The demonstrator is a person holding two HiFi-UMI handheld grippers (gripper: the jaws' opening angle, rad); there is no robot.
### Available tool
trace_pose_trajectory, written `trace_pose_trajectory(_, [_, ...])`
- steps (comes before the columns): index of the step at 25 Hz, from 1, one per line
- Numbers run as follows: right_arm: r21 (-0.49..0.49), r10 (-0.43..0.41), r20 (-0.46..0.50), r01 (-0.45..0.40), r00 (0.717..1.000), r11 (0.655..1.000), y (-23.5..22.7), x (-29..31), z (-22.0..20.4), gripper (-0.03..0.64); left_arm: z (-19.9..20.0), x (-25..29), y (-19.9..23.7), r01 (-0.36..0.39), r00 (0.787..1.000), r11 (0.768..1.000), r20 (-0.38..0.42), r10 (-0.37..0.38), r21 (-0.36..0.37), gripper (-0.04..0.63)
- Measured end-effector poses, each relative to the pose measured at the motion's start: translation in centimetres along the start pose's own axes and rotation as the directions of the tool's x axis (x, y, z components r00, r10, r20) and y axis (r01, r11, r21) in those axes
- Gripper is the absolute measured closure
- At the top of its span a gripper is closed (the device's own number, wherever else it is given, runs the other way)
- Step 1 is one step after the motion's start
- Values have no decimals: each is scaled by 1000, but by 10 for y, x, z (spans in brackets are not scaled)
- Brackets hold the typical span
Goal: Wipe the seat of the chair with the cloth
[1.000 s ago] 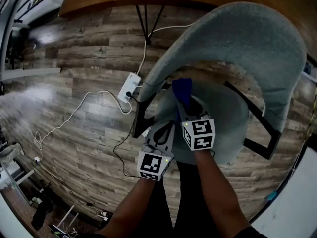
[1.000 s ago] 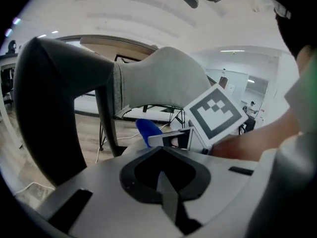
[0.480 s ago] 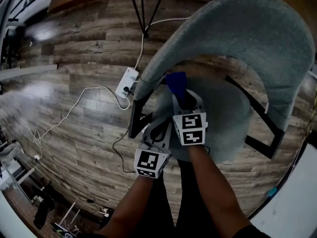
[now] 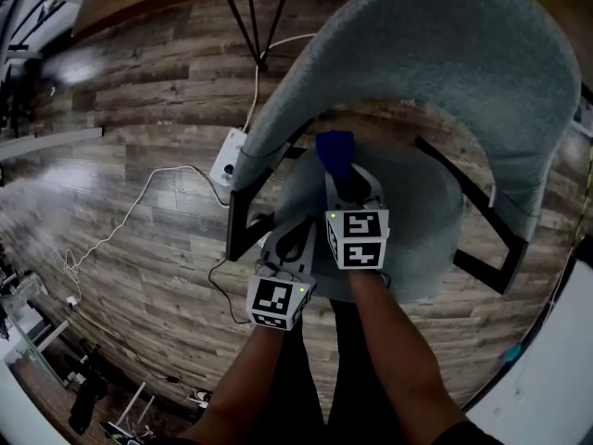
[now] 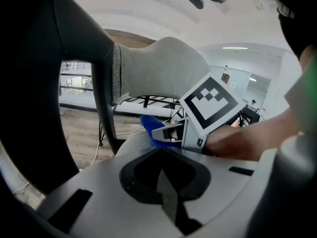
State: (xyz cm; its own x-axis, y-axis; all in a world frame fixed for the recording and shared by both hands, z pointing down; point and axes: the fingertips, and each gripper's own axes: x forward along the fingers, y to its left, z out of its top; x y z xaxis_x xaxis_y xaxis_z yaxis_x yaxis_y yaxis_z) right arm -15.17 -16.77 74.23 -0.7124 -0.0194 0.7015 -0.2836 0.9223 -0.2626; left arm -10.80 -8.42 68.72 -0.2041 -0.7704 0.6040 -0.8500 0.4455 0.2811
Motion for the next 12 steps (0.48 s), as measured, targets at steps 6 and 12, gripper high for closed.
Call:
trace_pose_trajectory(6, [28, -57, -4, 57, 998, 998, -26, -9, -4, 488, -3, 12, -5, 4, 1000, 1000, -15, -4, 0, 594])
trace_pose_trajectory(12, [73, -107, -15, 107, 994, 992, -59, -24, -10, 487, -7, 24, -21, 33, 999, 999, -29, -34, -41, 594])
